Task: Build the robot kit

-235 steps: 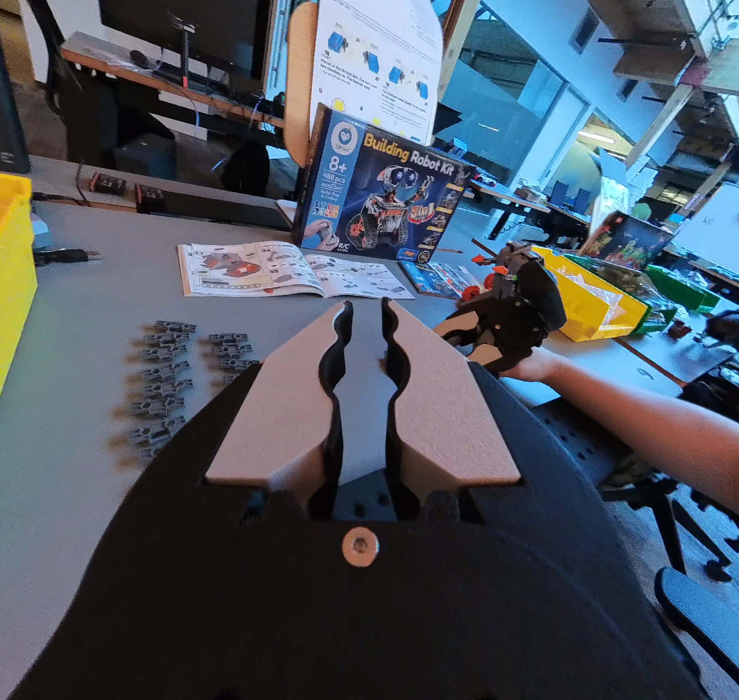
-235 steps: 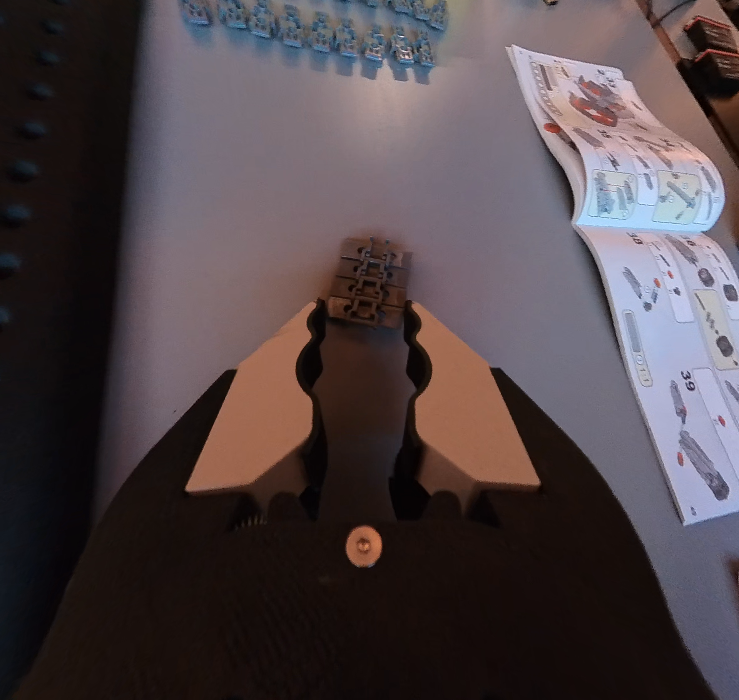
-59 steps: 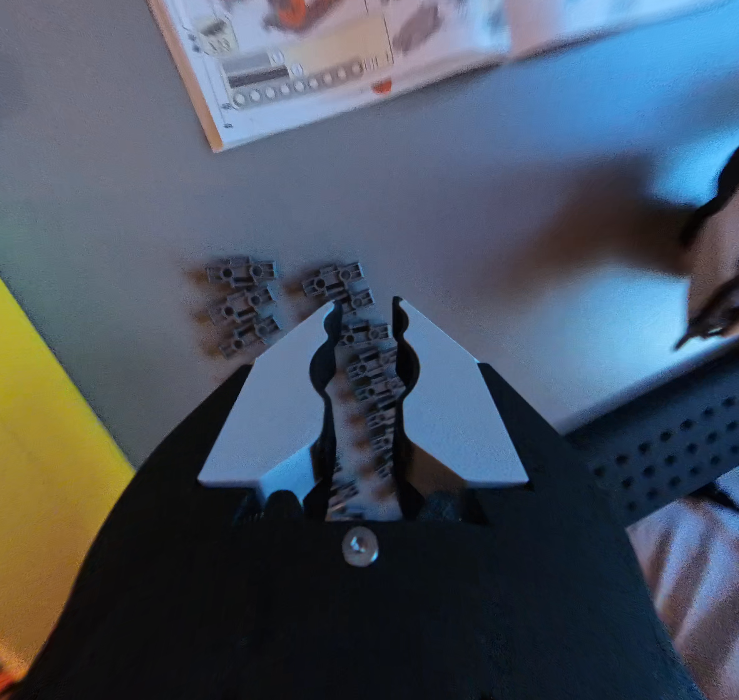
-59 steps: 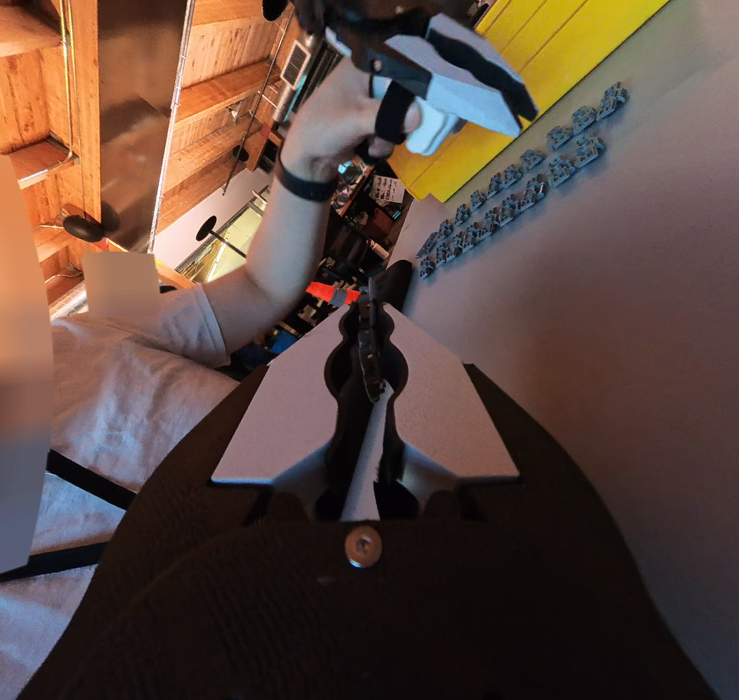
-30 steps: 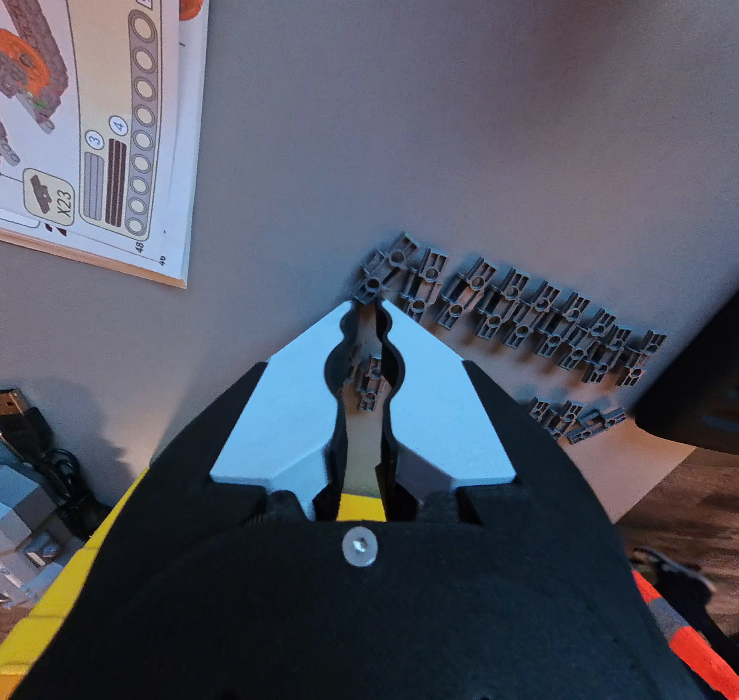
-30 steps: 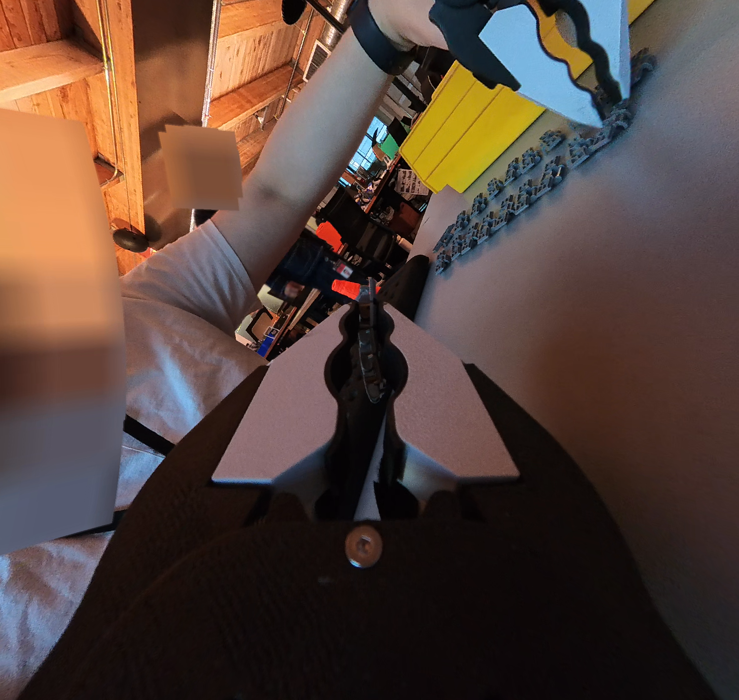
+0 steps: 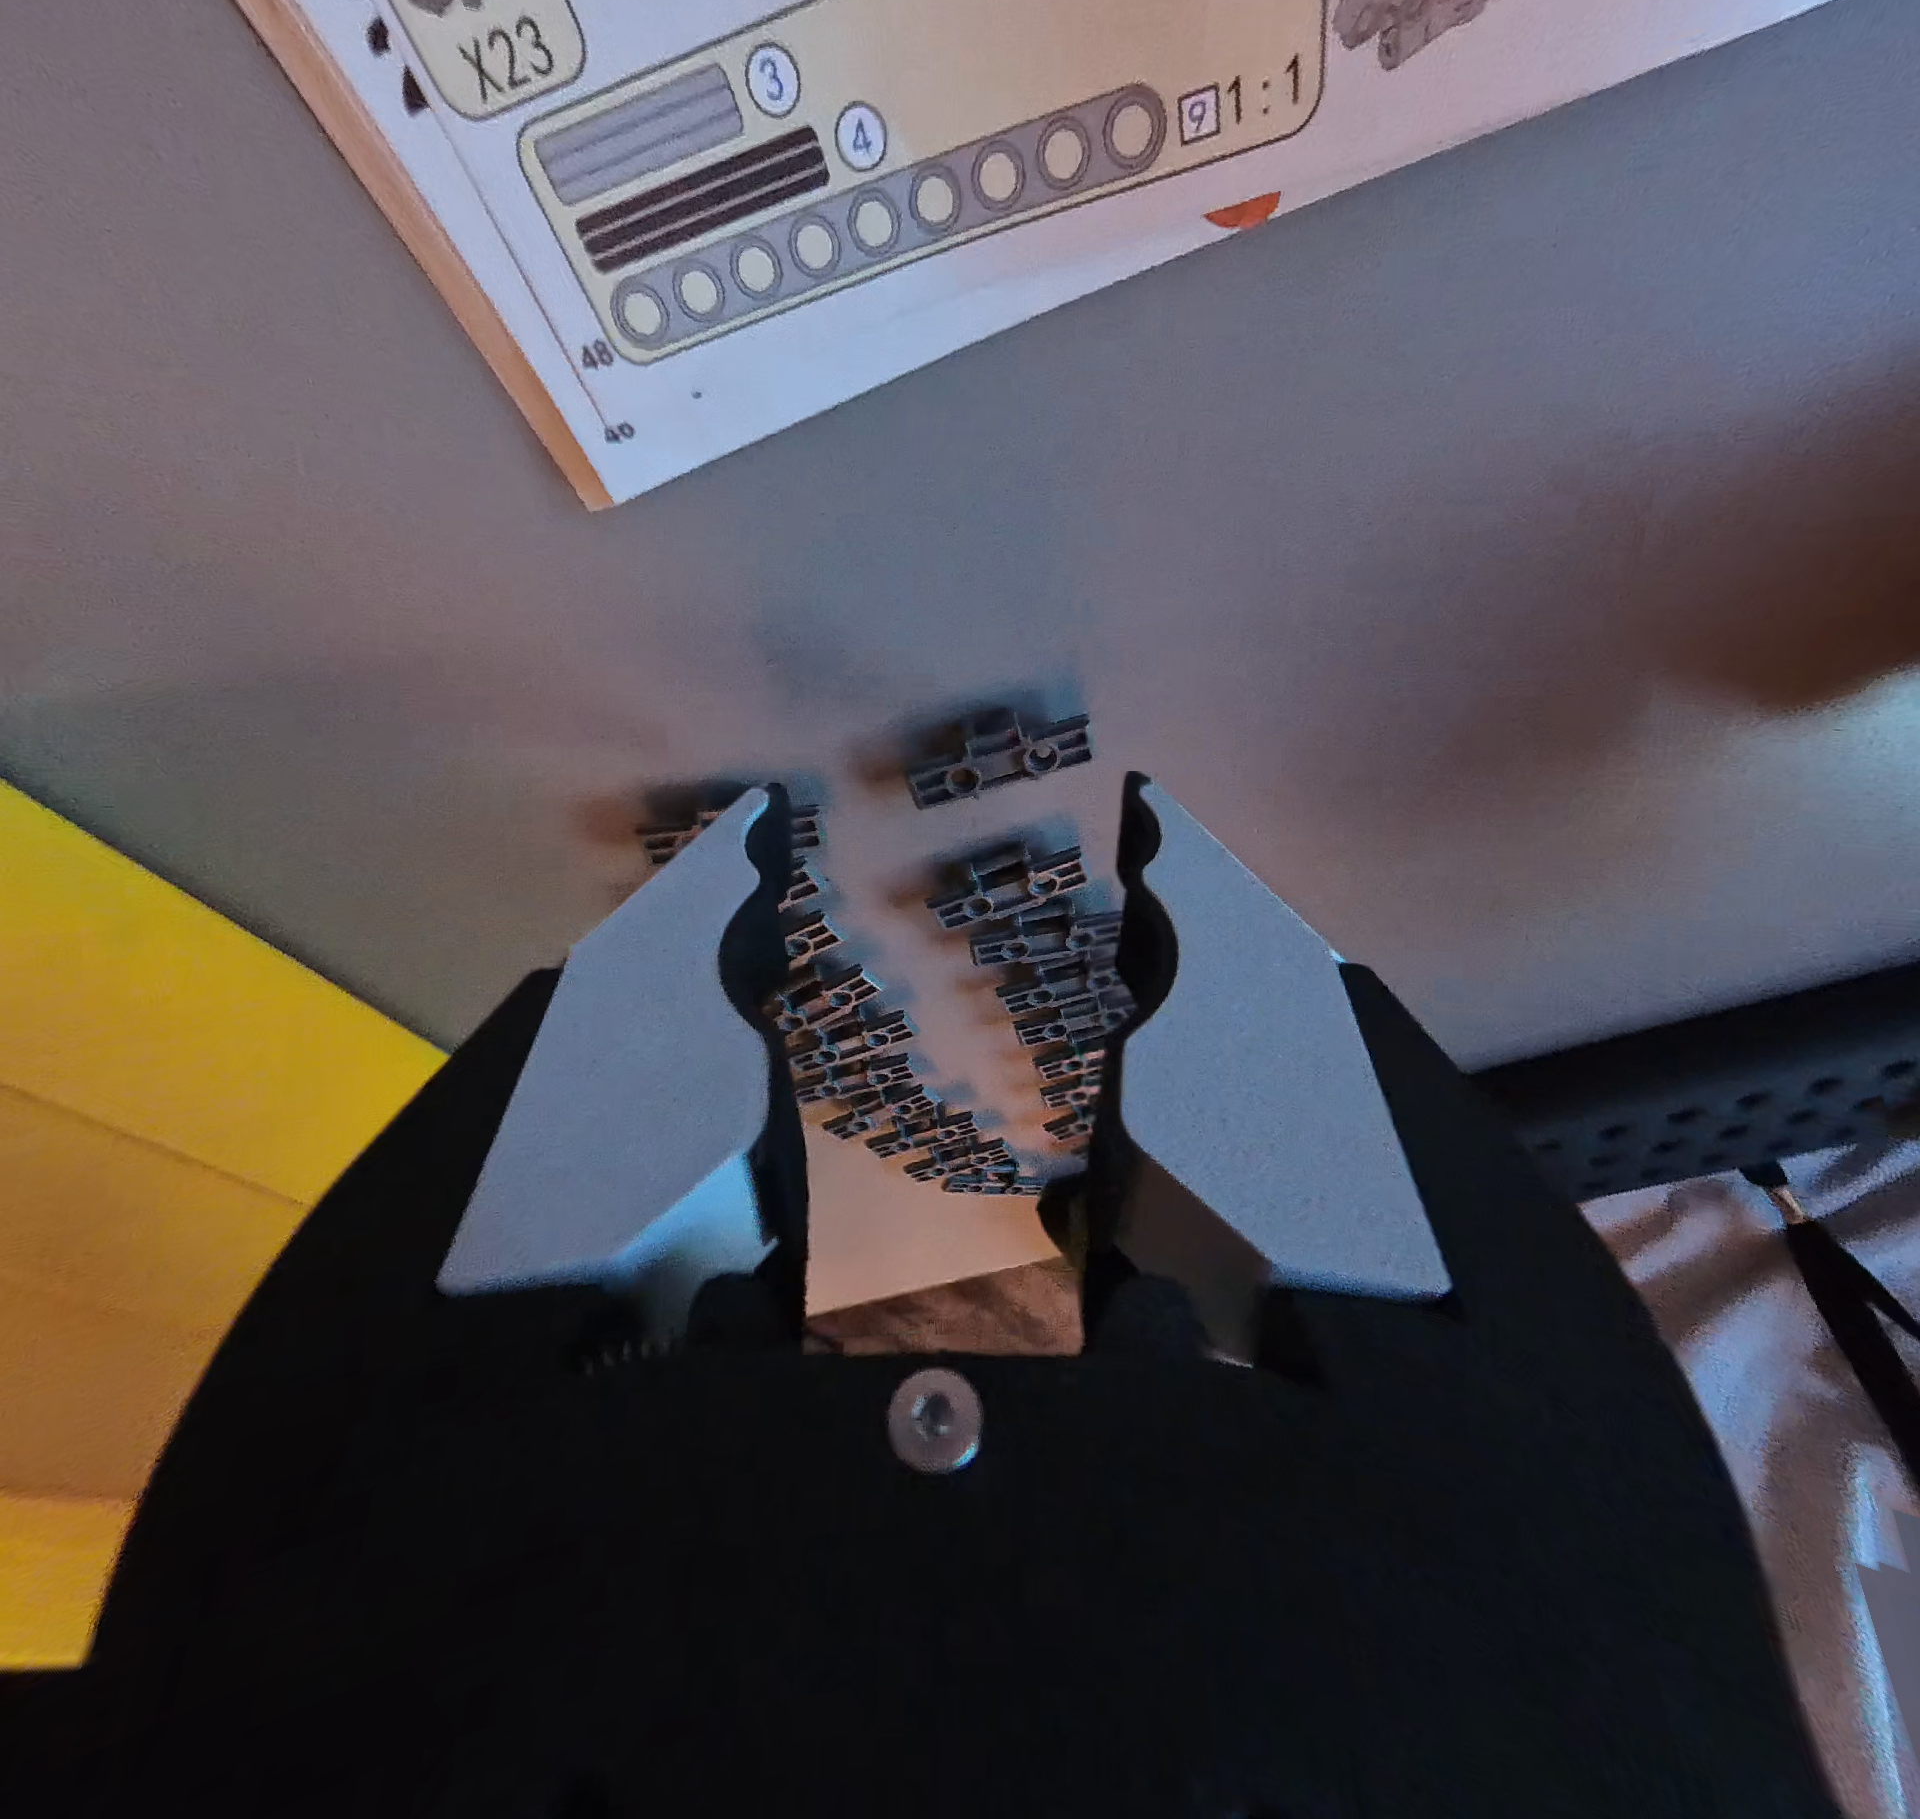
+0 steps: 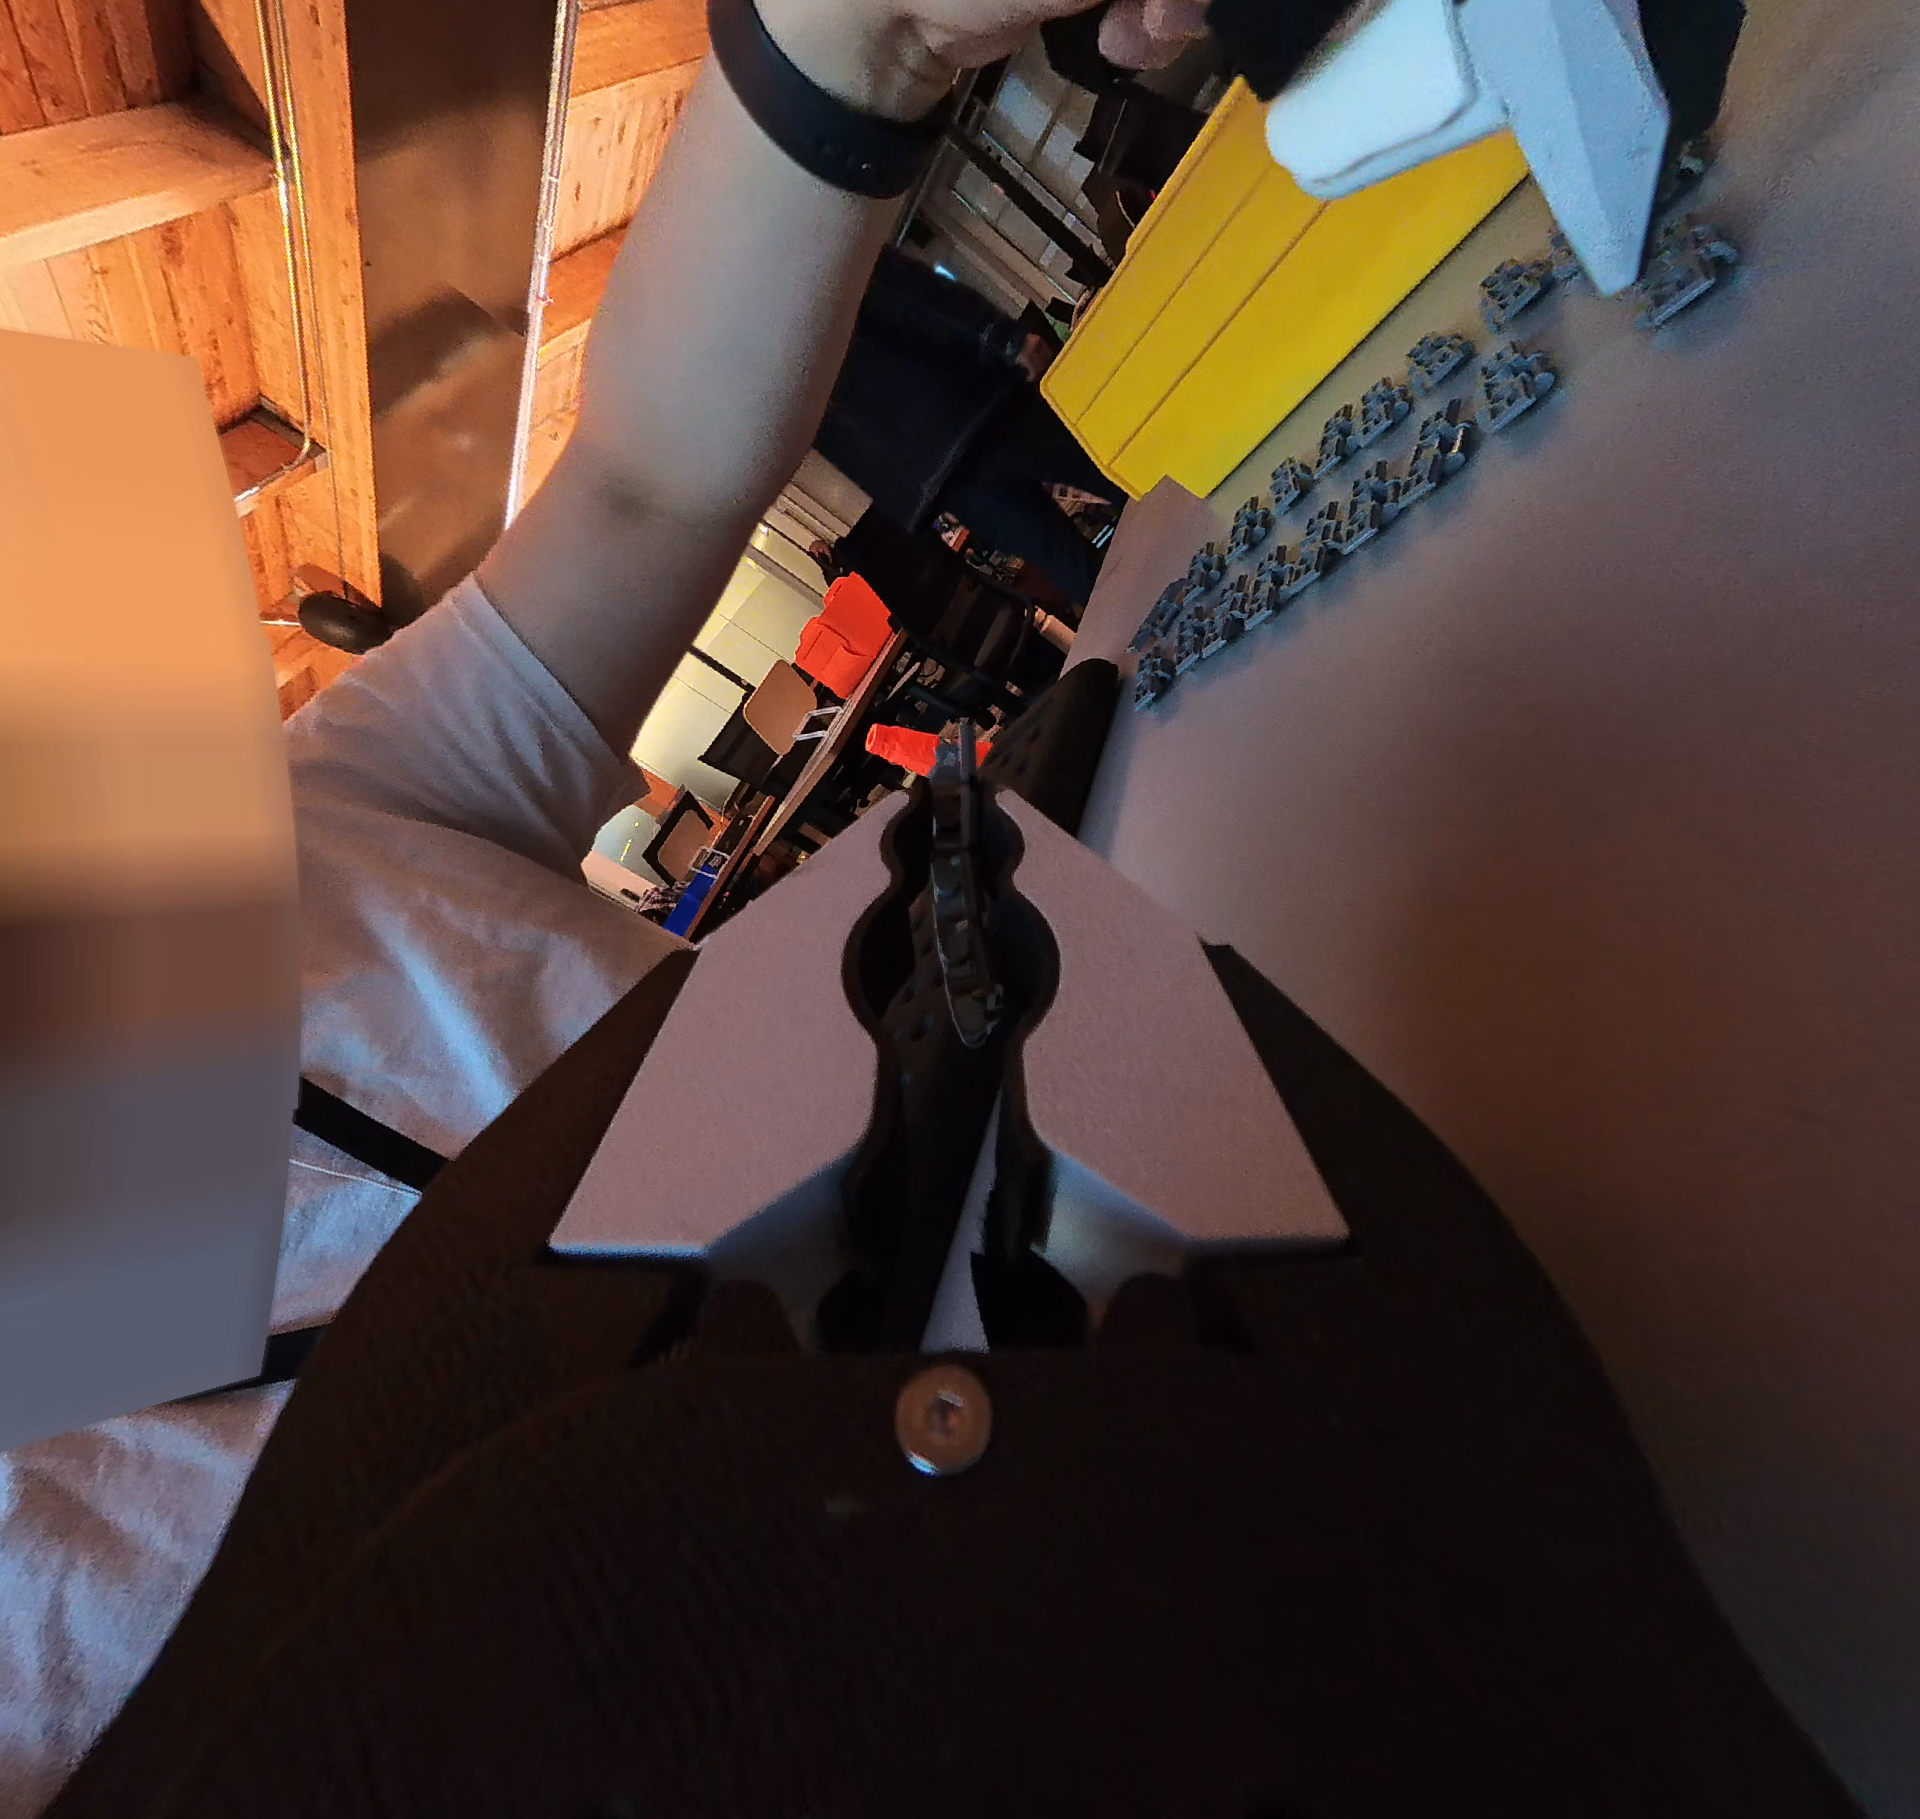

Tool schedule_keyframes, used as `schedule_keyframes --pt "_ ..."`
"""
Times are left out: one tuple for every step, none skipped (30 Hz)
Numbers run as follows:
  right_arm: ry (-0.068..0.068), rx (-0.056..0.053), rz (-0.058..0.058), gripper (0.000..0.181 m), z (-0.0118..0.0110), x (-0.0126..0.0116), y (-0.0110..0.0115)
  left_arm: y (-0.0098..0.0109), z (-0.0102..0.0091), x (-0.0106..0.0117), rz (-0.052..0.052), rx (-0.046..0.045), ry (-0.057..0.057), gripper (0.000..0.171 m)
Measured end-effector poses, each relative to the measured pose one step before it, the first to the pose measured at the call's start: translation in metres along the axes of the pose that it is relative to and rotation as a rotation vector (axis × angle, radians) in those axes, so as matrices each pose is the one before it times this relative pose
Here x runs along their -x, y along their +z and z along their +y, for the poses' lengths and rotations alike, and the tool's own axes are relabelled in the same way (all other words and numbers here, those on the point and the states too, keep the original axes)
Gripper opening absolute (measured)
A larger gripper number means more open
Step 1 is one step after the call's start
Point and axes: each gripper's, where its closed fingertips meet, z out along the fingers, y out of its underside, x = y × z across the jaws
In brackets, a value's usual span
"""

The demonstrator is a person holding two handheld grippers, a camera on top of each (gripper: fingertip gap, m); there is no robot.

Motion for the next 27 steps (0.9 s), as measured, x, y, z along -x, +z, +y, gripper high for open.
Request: schedule_keyframes --pt "-0.0016 0.0007 0.0009 0.006 0.00011 0.00000 0.00014 0.00244 -0.00016 -0.00077 -0.0200 0.01220 -0.0018 0.064" --pt "-0.0003 0.0003 0.0000 0.005 0.00013 0.00003 0.00001 0.00227 0.00029 -0.00196 -0.0085 0.01382 -0.0027 0.064" --pt "0.0001 0.0005 -0.0010 0.005 0.00012 0.00018 0.00009 0.00186 -0.00011 -0.00186 -0.0026 0.01170 -0.0102 0.064" --pt "0.0003 0.0003 0.0000 0.005 0.00002 -0.00001 0.00007 0.00130 -0.00148 -0.00268 0.0066 0.00168 -0.0086 0.062" --pt "-0.0003 0.0008 0.0008 0.005 0.00017 -0.00010 0.00007 0.00089 -0.00125 -0.00322 0.0109 0.00118 -0.0061 0.059" --pt "-0.0007 0.0013 0.0008 0.005 0.00009 -0.00001 0.00015 0.00073 -0.00045 -0.00190 0.0034 0.00661 -0.0050 0.057" --pt "-0.0013 0.0017 0.0010 0.005 0.00031 0.00004 0.00019 0.00068 0.00066 0.00073 -0.0121 0.01208 -0.0053 0.054" --pt "-0.0015 0.0021 0.0014 0.005 0.00027 -0.00008 0.00013 0.00070 0.00051 0.00182 -0.0180 0.01306 -0.0043 0.054" --pt "-0.0015 0.0008 0.0009 0.005 0.00026 -0.00002 0.00015 0.00048 -0.00023 0.00042 -0.0072 0.00662 -0.0019 0.053" --pt "-0.0004 0.0006 0.0006 0.005 0.00015 0.00005 0.00013 0.00035 -0.00026 0.00059 -0.0054 0.00648 -0.0052 0.049" --pt "-0.0005 0.0016 0.0004 0.005 0.00030 0.00007 0.00006 0.00021 -0.00024 -0.00019 0.0007 0.00684 -0.0059 0.049" --pt "-0.0011 0.0015 0.0006 0.006 0.00025 -0.00004 0.00016 0.00009 -0.00048 -0.00188 0.0113 0.00344 -0.0063 0.048" --pt "-0.0004 0.0007 0.0006 0.006 0.00029 0.00014 -0.00002 0.00006 -0.00032 -0.00118 0.0079 0.00306 -0.0095 0.045" --pt "0.0005 0.0004 -0.0002 0.005 0.00063 0.00038 -0.00032 0.00044 0.00071 0.00033 -0.0025 0.00800 -0.0089 0.043" --pt "-0.0001 -0.0022 0.0016 0.005 0.00059 0.00049 -0.00058 0.00128 0.00189 0.00192 -0.0122 0.01563 -0.0062 0.041" --pt "-0.0052 -0.0014 0.0036 0.005 0.00050 0.00041 -0.00021 0.00089 0.00155 0.00246 -0.0153 0.01536 -0.0062 0.042" --pt "-0.0070 0.0045 0.0000 0.005 0.00076 0.00055 0.00034 -0.00022 -0.00041 0.00166 -0.0094 0.00054 -0.0116 0.046" --pt "-0.0017 0.0085 0.0003 0.005 0.00121 0.00001 0.00075 0.00012 0.00052 0.00069 -0.0022 0.00770 -0.0112 0.048" --pt "0.0013 0.0071 -0.0009 0.005 0.00070 -0.00010 0.00083 0.00021 0.00032 -0.00147 0.0114 0.00365 -0.0103 0.045" --pt "0.0004 0.0028 -0.0044 0.005 0.00014 0.00026 0.00059 0.00017 0.00033 -0.00083 0.0063 0.00137 -0.0041 0.043" --pt "0.0011 0.0003 -0.0023 0.005 -0.00030 -0.00001 0.00019 0.00008 0.00011 0.00044 -0.0015 0.00057 -0.0038 0.044" --pt "0.0023 -0.0021 -0.0009 0.005 -0.00046 -0.00019 -0.00016 0.00004 0.00007 0.00046 -0.0017 -0.00010 -0.0053 0.045" --pt "0.0014 -0.0059 -0.0003 0.005 -0.00089 -0.00009 -0.00044 0.00023 -0.00011 -0.00068 0.0054 -0.00229 0.0005 0.044" --pt "0.0007 -0.0057 0.0020 0.005 -0.00083 -0.00030 -0.00050 0.00001 0.00017 -0.00005 0.0025 -0.00223 0.0002 0.044" --pt "-0.0008 -0.0033 0.0020 0.005 -0.00044 -0.00014 -0.00036 0.00008 -0.00002 0.00015 0.0018 -0.00163 0.0020 0.044" --pt "-0.0021 0.0004 0.0017 0.005 -0.00004 -0.00008 0.00003 -0.00003 -0.00019 0.00002 0.0025 -0.00118 0.0034 0.043" --pt "-0.0009 0.0044 0.0015 0.005 0.00063 -0.00020 0.00036 0.00003 -0.00004 0.00010 0.0014 0.00321 0.0068 0.043"
